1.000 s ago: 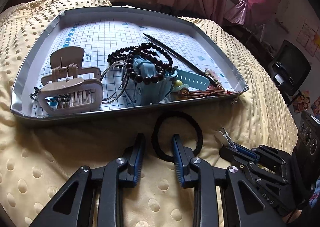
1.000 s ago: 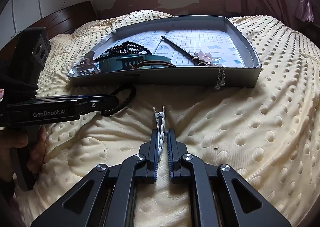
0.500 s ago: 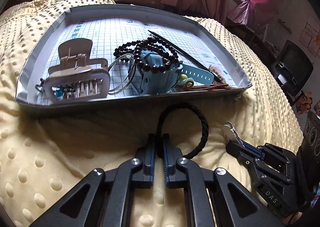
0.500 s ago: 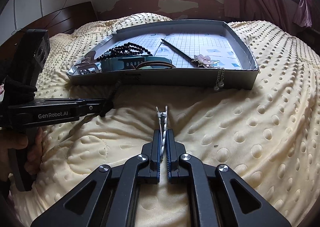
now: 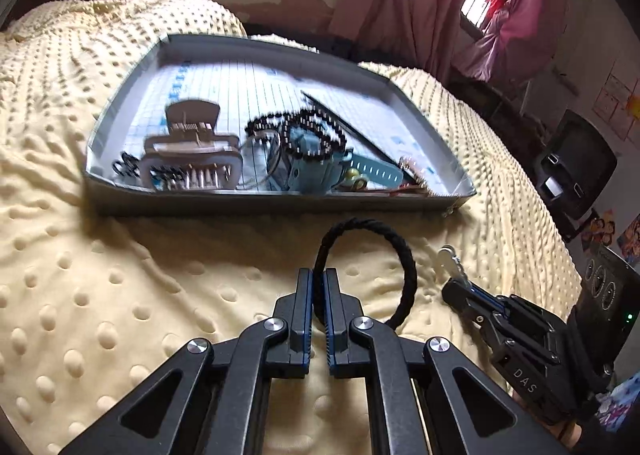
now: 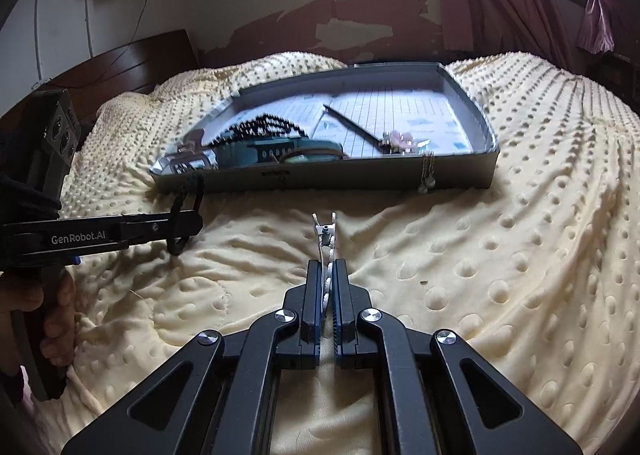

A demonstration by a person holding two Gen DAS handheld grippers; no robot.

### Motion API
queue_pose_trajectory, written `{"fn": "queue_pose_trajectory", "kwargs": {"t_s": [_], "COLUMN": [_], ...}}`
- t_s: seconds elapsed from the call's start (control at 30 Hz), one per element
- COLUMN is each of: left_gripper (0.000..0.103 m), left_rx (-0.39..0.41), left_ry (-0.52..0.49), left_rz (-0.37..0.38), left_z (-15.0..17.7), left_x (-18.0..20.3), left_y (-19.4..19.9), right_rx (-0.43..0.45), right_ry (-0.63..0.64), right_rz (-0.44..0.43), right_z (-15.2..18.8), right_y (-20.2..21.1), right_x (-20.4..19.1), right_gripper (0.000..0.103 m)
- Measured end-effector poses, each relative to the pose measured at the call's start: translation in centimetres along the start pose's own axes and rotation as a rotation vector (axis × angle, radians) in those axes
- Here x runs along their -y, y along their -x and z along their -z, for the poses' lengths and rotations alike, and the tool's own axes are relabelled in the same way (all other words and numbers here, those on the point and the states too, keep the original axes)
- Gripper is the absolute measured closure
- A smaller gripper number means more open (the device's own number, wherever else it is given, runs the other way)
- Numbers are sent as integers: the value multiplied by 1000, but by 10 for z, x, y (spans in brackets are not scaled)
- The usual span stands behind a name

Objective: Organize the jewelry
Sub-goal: 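Carry the keychain and hair tie into the grey tray and open both grippers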

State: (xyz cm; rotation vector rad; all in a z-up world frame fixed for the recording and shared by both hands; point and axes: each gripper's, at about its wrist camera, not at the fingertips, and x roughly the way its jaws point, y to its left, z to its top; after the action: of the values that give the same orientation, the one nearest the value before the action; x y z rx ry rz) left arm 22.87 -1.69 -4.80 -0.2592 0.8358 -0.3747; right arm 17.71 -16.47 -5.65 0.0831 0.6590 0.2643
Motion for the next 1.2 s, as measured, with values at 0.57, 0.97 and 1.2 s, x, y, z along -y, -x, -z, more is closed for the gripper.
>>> {"fn": "queue_pose_trajectory", "kwargs": {"t_s": [0.57,0.97,1.2], "left_gripper": [98,98,97], "left_rx": [193,154,124], "left_ry": [17,-18,18], "left_rz": [-63,-192,-185], "left_z": [-65,-83,-84], "left_x": [-9,-9,-18], "left_y": [21,-14,-19], "right_rx": [32,-48,-75], "right_ry": [-20,-30,-70], "right_rz": [20,-3,-5], "right_z": [-74,-92,-94], "right_y": [-19,-63,-75], "right_x": [-5,-5,-3], "right_gripper": [98,98,98]}}
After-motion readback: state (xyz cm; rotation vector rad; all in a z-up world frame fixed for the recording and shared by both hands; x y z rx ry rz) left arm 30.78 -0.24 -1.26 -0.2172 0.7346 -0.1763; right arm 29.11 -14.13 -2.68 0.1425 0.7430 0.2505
